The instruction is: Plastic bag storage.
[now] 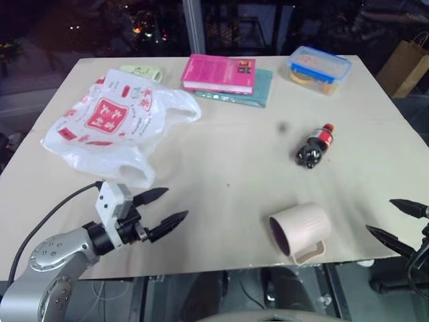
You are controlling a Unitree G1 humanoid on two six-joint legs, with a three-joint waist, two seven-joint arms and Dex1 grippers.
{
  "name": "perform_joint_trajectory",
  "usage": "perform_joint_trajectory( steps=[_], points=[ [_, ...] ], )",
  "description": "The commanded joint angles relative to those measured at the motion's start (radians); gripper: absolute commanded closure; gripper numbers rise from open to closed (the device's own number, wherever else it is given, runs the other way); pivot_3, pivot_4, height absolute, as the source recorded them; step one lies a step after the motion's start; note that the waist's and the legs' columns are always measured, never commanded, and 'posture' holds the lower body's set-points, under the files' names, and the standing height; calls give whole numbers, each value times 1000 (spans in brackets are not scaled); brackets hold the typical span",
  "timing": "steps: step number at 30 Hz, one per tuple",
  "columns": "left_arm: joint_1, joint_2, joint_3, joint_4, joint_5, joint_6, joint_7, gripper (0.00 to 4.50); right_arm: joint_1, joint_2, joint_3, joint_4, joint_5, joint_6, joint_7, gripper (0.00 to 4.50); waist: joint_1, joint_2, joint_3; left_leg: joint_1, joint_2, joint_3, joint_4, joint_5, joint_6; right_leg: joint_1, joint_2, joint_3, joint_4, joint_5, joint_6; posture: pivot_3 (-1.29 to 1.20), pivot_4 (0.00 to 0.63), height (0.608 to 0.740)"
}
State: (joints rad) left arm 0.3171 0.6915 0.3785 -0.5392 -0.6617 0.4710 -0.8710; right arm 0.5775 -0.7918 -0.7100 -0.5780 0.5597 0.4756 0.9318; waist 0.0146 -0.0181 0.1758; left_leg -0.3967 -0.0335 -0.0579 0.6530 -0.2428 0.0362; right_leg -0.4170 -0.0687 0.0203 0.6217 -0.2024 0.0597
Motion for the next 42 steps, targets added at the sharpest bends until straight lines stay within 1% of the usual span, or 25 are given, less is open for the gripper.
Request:
perform_joint_trajectory(
  steps=[1, 4, 8, 13, 15, 17, 19, 22, 26, 28, 29, 31, 33, 35, 37, 39, 42],
  points=[
    [4, -17, 7, -35, -9, -37, 1, 51, -13, 6, -20, -14, 12, -18, 5, 0, 0, 0, 0, 0, 0, 0, 0, 0, 0, 0, 0, 0, 0, 0, 0, 0, 150, 740],
    [-12, -54, -11, -26, 4, -54, 32, 51, -22, 28, 3, -14, 31, -38, 26, 0, 0, 0, 0, 0, 0, 0, 0, 0, 0, 0, 0, 0, 0, 0, 0, 0, 150, 740],
    [-58, -59, -20, -14, 23, -57, 64, 51, -22, 41, 18, 1, 19, -67, 51, 0, 1, 0, 0, 0, 0, -1, 0, 0, 0, 0, 0, -1, 0, 0, 0, 0, 150, 740],
    [-157, -69, -28, -12, 34, -45, 141, 51, -24, 58, 27, -9, 44, -85, 78, 0, 1, 0, 0, 0, 0, 0, 0, 0, 0, 1, 1, 0, 0, 0, 0, 0, 150, 740],
    [-206, -72, -49, 1, 89, -47, 200, 51, -41, 58, 32, -29, 50, -94, 74, 0, 0, 0, 0, 0, 0, 0, 0, 0, 0, 1, 1, 0, 0, 0, 0, 0, 150, 740],
    [-258, -55, -85, -6, 199, -16, 307, 51, -64, 56, 37, -67, 82, -89, 66, 0, 0, 0, 0, 1, 0, 0, 0, 0, 0, 1, 4, 0, 0, 0, 0, 0, 150, 740],
    [-320, -37, -128, -38, 290, 60, 415, 51, -95, 56, 50, -113, 118, -91, 59, 0, 0, 0, 0, 1, 0, 0, 0, 0, 0, 1, 5, 0, 0, 0, 0, 0, 150, 740],
    [-418, -18, -182, -45, 372, 141, 500, 51, -142, 47, 72, -157, 145, -87, 41, 0, 0, 0, 0, 2, 0, -1, 1, 0, 0, 2, 6, 0, 2, 0, 0, 0, 150, 740],
    [-585, 51, -302, -13, 532, 242, 570, 51, -269, 0, 136, -188, 152, -61, -9, 0, 0, -1, 0, 2, -1, -1, 1, 0, 0, 2, 6, 0, 2, 1, 0, 0, 150, 740],
    [-637, 66, -352, 2, 593, 264, 587, 51, -315, -17, 163, -192, 152, -51, -27, 0, 0, -1, 0, 2, -1, 0, 1, 0, 0, 2, 6, 0, 2, 1, 1, 0, 150, 740],
    [-687, 67, -394, 40, 637, 314, 610, 51, -357, -26, 190, -189, 152, -40, -46, 0, 0, -1, 0, 2, -2, -1, 1, 0, 0, 2, 6, 0, 2, 2, 1, 0, 150, 740],
    [-833, 62, -534, 191, 754, 413, 641, 51, -486, -53, 294, -181, 123, -22, -81, 0, 0, -2, 1, 2, -2, -1, 1, 0, 0, 2, 6, -1, 2, 4, 1, 0, 150, 740],
    [-909, 47, -611, 285, 822, 437, 651, 51, -573, -63, 361, -174, 112, -1, -106, 0, -1, -2, 1, 1, -2, -1, 2, 1, 0, 2, 7, -1, 3, 3, 4, 0, 150, 740],
    [-946, 34, -650, 334, 848, 466, 635, 51, -619, -67, 398, -170, 110, 13, -118, 0, -3, -2, 1, 2, -2, -2, 2, 1, -1, 2, 7, -1, 3, 3, 4, 0, 150, 740],
    [-969, 23, -685, 381, 878, 479, 628, 51, -683, -67, 452, -161, 96, 25, -134, 0, -4, -2, 1, 1, -2, -2, 2, 1, -1, 1, 7, -1, 3, 5, 1, 0, 150, 740],
    [-975, 10, -692, 395, 891, 509, 619, 51, -748, -62, 507, -149, 77, 38, -155, 0, -4, -3, 1, -1, -3, -2, 2, 1, -1, -1, 7, -1, 3, 5, 0, 0, 150, 740],
    [-970, 16, -688, 386, 909, 548, 606, 51, -816, -45, 564, -138, 51, 44, -179, 0, -3, -3, 2, -3, -3, -2, 1, 1, -1, -3, 6, -1, 3, 5, 0, 0, 150, 740]
  ],
)
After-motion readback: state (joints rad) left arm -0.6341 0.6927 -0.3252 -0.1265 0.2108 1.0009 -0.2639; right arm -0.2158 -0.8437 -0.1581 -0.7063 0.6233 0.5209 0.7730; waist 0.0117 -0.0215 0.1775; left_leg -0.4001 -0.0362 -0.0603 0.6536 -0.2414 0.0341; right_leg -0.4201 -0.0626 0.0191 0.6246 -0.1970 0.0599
